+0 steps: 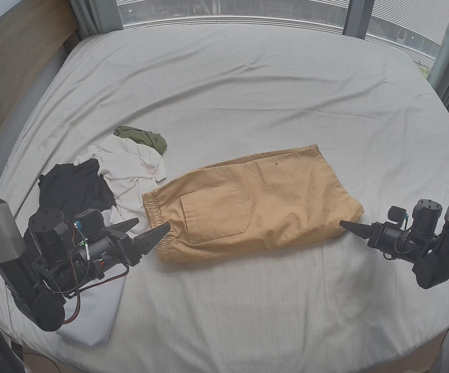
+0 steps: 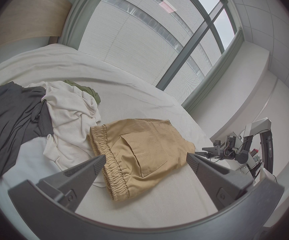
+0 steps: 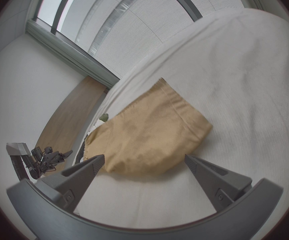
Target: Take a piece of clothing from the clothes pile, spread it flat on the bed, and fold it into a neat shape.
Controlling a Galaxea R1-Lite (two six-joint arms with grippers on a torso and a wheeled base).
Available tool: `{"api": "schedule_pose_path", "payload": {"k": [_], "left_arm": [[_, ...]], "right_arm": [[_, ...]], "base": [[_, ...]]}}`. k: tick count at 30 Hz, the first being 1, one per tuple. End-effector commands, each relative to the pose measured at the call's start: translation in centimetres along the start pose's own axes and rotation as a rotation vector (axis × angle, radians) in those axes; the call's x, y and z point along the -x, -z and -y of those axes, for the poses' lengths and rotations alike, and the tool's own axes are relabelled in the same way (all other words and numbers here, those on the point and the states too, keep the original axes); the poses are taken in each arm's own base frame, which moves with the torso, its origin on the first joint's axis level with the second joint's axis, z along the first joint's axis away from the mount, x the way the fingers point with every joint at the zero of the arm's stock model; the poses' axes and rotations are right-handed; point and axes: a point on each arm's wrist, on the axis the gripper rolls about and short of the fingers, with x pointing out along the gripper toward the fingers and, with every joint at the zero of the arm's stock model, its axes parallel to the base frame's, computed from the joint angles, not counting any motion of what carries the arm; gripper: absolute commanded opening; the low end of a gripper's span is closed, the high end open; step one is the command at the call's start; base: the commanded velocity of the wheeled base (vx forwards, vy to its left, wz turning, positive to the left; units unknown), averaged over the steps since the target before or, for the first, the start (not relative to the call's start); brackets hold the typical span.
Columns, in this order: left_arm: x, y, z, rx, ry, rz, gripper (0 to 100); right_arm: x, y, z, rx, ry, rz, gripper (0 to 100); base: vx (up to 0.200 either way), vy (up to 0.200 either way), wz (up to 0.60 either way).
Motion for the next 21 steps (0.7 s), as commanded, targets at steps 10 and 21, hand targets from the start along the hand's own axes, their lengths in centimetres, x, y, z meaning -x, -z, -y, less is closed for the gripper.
{"api": "schedule_pose_path", "payload": {"k": [10,21], "left_arm": [[-0.1,0.3,-0.4,0.008,-0.011,-0.009,100],[-0.2,0.3,-0.4,0.009,-0.011,-0.009,100]], "right_arm": [[-3.2,1.2,2.3,0.005,0.009,-0.018,100],[-8.2,2.1,0.7,0.079,-0.024,0.050,100]], "base": [[0.000,0.000,0.00],[0.000,0.000,0.00]]}}
